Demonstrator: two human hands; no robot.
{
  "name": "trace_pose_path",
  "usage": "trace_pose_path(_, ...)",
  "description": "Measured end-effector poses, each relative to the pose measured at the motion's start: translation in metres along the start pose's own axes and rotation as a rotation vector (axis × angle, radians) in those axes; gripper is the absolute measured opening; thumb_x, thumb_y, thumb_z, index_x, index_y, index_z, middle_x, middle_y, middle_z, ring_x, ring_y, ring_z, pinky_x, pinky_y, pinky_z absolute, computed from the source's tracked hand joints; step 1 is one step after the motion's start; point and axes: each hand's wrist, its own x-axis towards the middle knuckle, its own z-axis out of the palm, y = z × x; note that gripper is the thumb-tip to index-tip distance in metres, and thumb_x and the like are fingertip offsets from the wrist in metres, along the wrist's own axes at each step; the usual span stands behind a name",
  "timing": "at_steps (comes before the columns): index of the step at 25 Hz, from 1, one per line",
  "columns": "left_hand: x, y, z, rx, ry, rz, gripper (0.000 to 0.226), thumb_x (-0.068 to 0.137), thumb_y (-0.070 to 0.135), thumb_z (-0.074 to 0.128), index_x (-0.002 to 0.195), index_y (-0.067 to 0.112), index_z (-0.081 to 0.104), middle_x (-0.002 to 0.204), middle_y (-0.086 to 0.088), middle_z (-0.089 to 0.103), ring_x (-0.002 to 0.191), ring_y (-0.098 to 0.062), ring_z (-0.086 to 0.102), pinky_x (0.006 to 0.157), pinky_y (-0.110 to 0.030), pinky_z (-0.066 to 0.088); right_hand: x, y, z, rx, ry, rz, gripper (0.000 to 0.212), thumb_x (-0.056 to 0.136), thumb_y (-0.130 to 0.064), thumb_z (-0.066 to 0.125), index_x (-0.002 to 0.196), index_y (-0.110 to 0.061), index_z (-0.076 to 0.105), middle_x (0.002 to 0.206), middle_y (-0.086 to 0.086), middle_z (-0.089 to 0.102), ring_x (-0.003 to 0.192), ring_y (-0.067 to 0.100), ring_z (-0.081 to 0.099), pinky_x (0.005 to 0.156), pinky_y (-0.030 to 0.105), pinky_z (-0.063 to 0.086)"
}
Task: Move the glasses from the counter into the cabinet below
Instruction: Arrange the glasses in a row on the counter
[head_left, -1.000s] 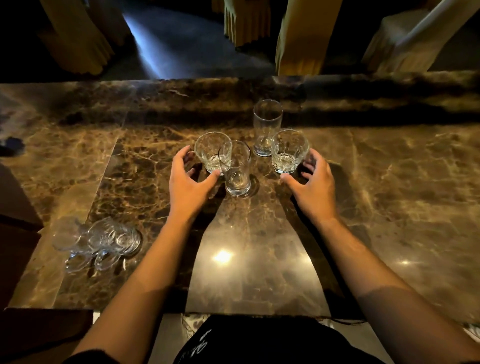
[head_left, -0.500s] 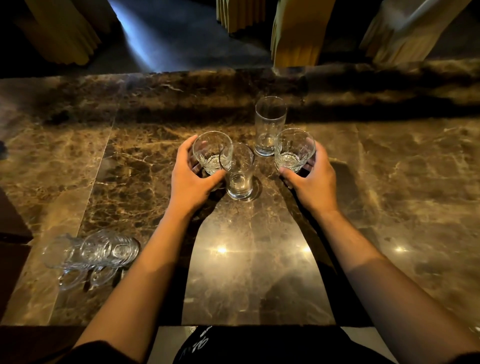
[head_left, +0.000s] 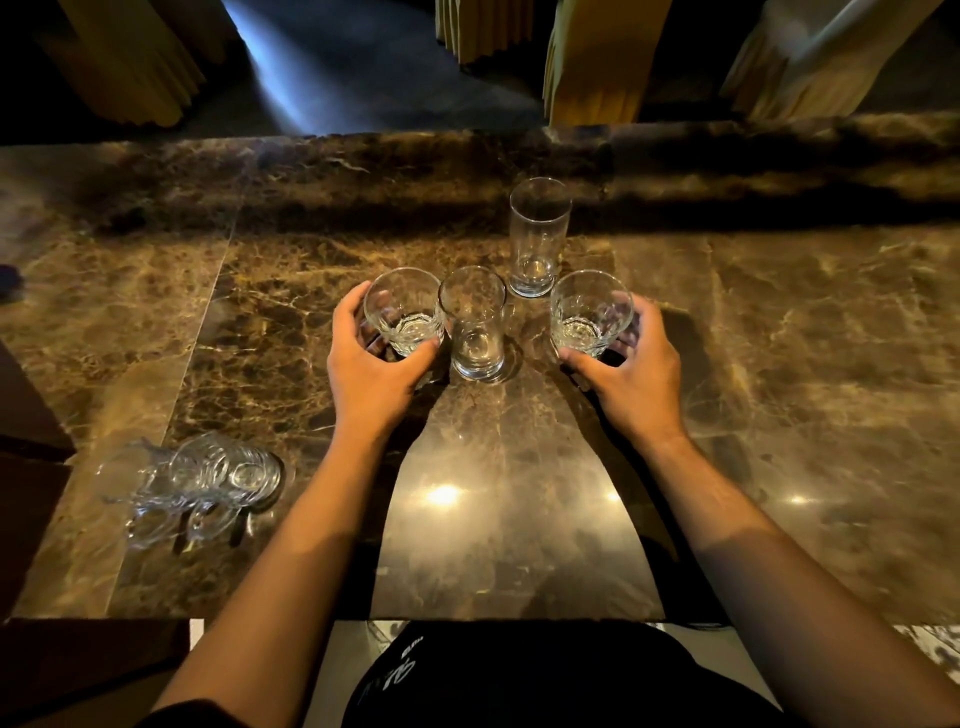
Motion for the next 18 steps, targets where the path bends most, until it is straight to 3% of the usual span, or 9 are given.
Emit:
trace_pose_path(4, -0.028, -0.001, -0.009, 0.011, 0.02, -0.013, 0.086, 0.069, 0.028, 0.089, 0.142, 0.028, 0.043, 0.128, 0.026, 0.053, 0.117, 0.006, 0.059, 0.1, -0.024, 0.053, -0.027, -0.002, -0.003, 0.013, -0.05, -0.014, 0.081, 0.065, -0.036, 0.092, 0.133, -0.037, 0.048, 0.118, -0.032, 0.059, 0.108, -0.008, 0.062, 0.091, 0.011, 0.05)
trace_pose_path(7, -0.052, -0.002, -0.016, 0.003, 0.049, -0.034, 0.087, 0.069, 0.026, 0.089, 0.142, 0.029, 0.043, 0.13, 0.017, 0.055, 0.118, 0.005, 0.059, 0.101, -0.028, 0.053, -0.047, -0.005, -0.002, 0.015, -0.084, -0.036, 0.08, 0.064, -0.034, 0.092, 0.13, -0.04, 0.049, 0.108, -0.048, 0.056, 0.104, -0.019, 0.059, 0.084, 0.0, 0.045)
trace_pose_path(13, -0.096, -0.003, -0.033, -0.013, 0.088, -0.053, 0.086, 0.067, 0.029, 0.089, 0.141, 0.033, 0.043, 0.135, 0.009, 0.054, 0.119, 0.001, 0.058, 0.099, -0.023, 0.052, -0.078, -0.016, 0.01, 0.028, -0.186, -0.076, 0.08, 0.064, -0.041, 0.09, 0.13, -0.044, 0.046, 0.113, -0.034, 0.061, 0.105, -0.016, 0.06, 0.083, 0.0, 0.045)
trace_pose_path(18, -0.122, -0.006, -0.052, -0.035, 0.121, -0.1, 0.087, 0.069, 0.027, 0.088, 0.142, 0.033, 0.041, 0.139, 0.002, 0.054, 0.125, -0.009, 0.058, 0.105, -0.033, 0.051, -0.098, -0.028, 0.029, 0.038, -0.265, -0.13, 0.079, 0.064, -0.042, 0.09, 0.131, -0.045, 0.048, 0.112, -0.043, 0.058, 0.106, -0.02, 0.058, 0.08, -0.004, 0.041)
